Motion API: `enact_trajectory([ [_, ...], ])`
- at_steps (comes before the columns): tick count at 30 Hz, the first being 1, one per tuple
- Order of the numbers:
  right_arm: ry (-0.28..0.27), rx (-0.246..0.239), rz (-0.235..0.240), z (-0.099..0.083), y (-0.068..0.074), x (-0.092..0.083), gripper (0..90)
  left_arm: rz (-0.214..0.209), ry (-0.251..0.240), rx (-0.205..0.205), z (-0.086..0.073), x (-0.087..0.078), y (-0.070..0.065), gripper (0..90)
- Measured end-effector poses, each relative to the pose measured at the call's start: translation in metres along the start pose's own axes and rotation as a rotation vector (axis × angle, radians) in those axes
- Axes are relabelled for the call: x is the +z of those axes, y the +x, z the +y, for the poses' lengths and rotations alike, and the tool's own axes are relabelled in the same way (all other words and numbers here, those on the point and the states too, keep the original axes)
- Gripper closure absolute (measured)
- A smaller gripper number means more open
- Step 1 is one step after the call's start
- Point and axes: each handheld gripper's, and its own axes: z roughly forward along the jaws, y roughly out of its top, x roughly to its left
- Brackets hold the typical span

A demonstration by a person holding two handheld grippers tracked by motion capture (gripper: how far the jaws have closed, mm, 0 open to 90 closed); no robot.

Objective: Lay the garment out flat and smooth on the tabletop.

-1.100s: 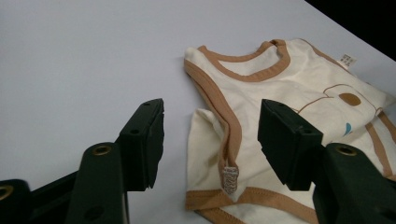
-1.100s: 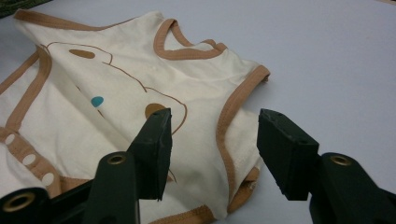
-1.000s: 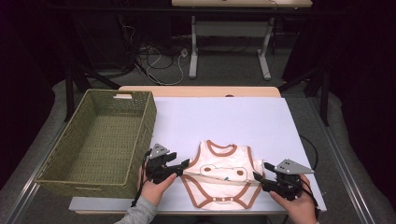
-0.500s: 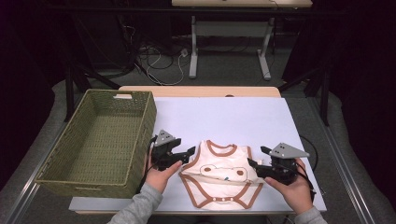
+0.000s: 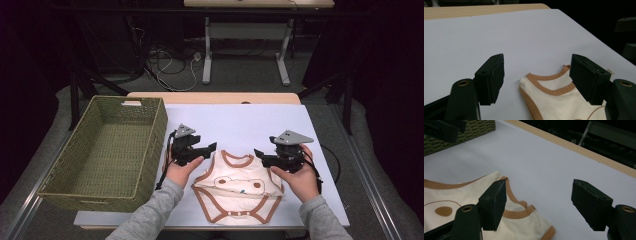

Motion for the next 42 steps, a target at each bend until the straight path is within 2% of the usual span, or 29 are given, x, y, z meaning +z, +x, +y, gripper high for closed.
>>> enact_trajectory([
  [4,0.003,0.022,0.012,0.002,-0.007,0.012,28.4,-0.002,-0.005,0.007,0.006,0.007,0.003,28.4],
  [8,0.003,0.03,-0.001,0.002,-0.013,0.021,28.4,0.003,-0.004,-0.009,0.008,0.017,0.01,28.4],
  [11,0.014,0.029,-0.012,0.0,-0.015,0.026,28.8,0.009,0.016,-0.006,0.007,0.025,0.015,28.4],
  [16,0.061,0.042,-0.013,-0.007,-0.019,0.033,40.6,0.008,0.016,-0.017,0.005,0.038,0.02,28.5],
  [18,0.054,0.06,-0.009,-0.012,-0.021,0.036,41.3,0.012,0.018,-0.009,0.004,0.042,0.021,28.6],
  [20,0.078,0.079,-0.007,-0.017,-0.022,0.039,42.0,0.016,0.025,-0.01,0.003,0.046,0.023,29.0],
  [25,0.14,0.073,-0.011,-0.024,-0.025,0.045,42.1,0.02,0.038,-0.017,0.0,0.054,0.027,31.2],
  [29,0.133,0.081,0.006,-0.027,-0.027,0.046,44.0,0.013,0.035,-0.018,-0.002,0.06,0.029,33.2],
  [33,0.157,0.063,-0.029,-0.031,-0.028,0.048,45.5,0.014,0.055,-0.019,-0.004,0.065,0.031,34.6],
  [37,0.175,0.115,-0.002,-0.037,-0.031,0.05,51.3,0.023,0.075,0.004,-0.006,0.069,0.033,36.8],
  [39,0.183,0.133,0.011,-0.039,-0.034,0.051,52.0,0.026,0.076,-0.022,-0.007,0.071,0.035,38.9],
  [42,0.198,0.141,-0.001,-0.042,-0.036,0.052,53.4,0.019,0.093,-0.041,-0.011,0.075,0.039,39.6],
])
